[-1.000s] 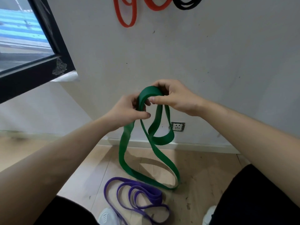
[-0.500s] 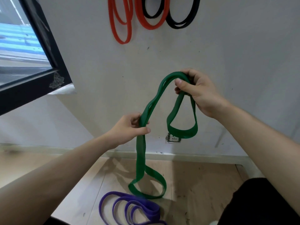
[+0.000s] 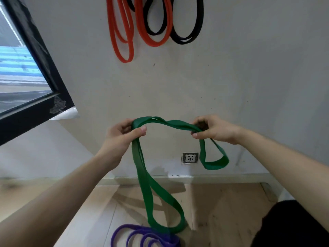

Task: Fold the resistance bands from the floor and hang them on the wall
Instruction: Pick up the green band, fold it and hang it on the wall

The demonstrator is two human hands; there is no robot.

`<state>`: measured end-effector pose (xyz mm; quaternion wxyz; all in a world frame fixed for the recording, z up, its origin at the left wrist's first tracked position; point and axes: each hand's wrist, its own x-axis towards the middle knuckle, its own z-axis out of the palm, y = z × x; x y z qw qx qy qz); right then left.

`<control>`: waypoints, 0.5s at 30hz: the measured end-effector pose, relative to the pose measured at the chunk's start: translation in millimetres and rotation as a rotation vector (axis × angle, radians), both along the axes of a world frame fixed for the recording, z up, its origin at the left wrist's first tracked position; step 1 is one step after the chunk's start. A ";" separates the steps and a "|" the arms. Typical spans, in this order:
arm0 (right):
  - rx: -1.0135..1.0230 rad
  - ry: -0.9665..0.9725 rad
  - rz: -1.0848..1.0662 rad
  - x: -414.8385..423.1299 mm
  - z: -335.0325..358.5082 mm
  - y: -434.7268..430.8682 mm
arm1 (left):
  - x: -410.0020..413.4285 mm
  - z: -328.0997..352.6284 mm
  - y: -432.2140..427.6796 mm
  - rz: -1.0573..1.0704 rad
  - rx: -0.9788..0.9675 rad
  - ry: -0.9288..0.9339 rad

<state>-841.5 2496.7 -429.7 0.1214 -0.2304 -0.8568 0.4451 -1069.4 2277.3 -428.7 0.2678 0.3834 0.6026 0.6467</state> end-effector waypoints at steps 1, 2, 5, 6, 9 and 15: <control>0.021 -0.026 0.009 -1.9 -2.5 -1.0 | 2.5 2.0 0.7 -0.006 0.015 -0.009; 0.050 -0.060 0.020 -3.7 -4.4 -3.2 | 5.5 3.4 1.4 -0.014 0.024 -0.009; 0.138 -0.205 0.067 -11.2 -10.7 -10.6 | 17.6 4.6 2.2 -0.052 0.037 0.016; 0.164 -0.253 0.093 -13.8 -13.3 -13.2 | 21.1 4.5 2.6 -0.066 0.036 0.033; 0.153 -0.298 0.156 -22.5 -15.9 -25.4 | 27.9 3.3 4.1 -0.116 0.027 0.074; -0.180 0.084 0.210 -43.2 3.8 -61.4 | 29.2 -0.2 5.9 -0.176 -0.011 0.178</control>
